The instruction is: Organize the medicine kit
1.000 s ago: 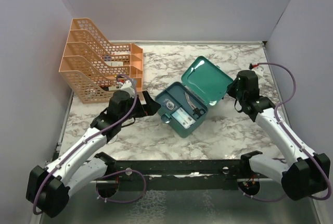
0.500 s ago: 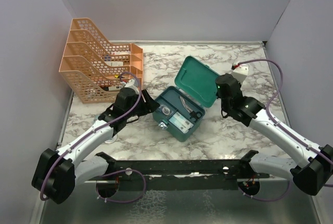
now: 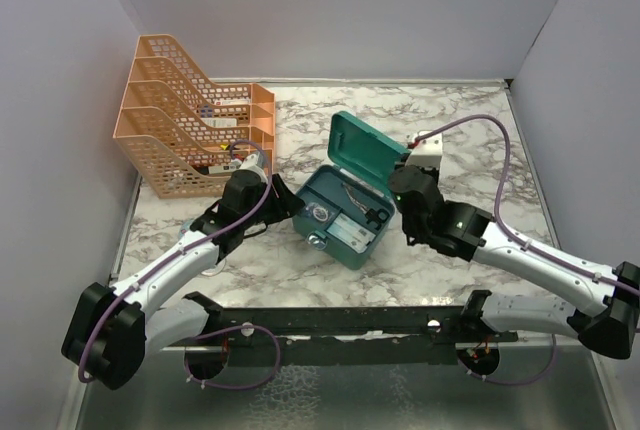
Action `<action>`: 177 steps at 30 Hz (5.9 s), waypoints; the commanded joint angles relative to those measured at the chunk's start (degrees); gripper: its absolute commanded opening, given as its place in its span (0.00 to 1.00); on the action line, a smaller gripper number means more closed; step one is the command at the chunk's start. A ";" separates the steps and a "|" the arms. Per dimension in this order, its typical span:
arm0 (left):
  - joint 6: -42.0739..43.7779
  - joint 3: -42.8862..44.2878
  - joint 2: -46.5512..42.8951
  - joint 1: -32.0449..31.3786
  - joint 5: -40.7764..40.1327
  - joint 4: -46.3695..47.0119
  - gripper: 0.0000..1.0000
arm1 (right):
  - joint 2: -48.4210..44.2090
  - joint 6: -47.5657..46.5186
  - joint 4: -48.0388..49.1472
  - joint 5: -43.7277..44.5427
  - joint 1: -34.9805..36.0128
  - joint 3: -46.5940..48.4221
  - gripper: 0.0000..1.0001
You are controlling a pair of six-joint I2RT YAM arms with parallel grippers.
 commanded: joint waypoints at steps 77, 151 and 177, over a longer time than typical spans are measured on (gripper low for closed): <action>10.82 5.77 -5.22 -0.04 -0.29 -11.46 0.51 | 4.24 25.34 -17.53 -36.94 -8.73 4.29 0.48; -12.51 -8.79 -9.21 1.85 7.41 13.60 0.99 | 7.18 21.05 5.84 -74.11 -23.32 -13.09 0.47; -25.58 -11.64 -2.52 1.83 15.06 25.09 0.92 | 7.61 20.87 6.39 -73.96 -23.32 -12.13 0.47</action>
